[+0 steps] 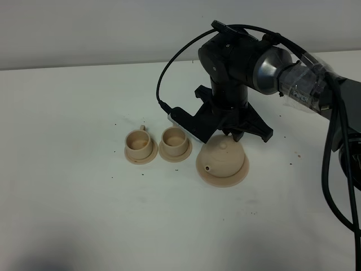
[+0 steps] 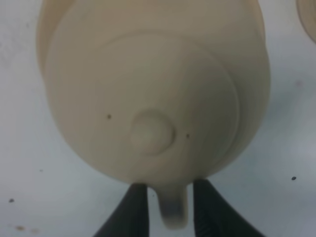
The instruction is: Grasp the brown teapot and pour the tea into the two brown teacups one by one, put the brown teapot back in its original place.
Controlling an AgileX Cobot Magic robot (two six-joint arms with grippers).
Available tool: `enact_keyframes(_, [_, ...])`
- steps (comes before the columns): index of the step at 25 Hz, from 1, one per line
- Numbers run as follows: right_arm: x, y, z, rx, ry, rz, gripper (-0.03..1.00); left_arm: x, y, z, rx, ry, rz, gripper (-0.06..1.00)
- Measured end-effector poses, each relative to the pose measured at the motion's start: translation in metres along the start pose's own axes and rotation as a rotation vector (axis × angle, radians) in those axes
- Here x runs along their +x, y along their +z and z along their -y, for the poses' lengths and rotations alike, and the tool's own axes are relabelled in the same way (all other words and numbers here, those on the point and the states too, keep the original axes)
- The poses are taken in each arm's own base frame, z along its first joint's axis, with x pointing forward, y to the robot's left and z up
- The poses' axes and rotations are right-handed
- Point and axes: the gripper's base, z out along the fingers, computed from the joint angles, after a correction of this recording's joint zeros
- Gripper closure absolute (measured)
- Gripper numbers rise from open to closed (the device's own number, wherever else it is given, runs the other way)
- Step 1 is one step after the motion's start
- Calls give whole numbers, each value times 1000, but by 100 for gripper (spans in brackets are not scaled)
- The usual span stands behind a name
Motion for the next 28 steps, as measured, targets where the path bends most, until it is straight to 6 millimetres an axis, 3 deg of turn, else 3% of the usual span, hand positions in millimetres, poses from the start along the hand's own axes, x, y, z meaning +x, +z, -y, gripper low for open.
enact_keyframes(28, [3,-3,0,2,8,-31,73,0,0,0,0,1,0,82])
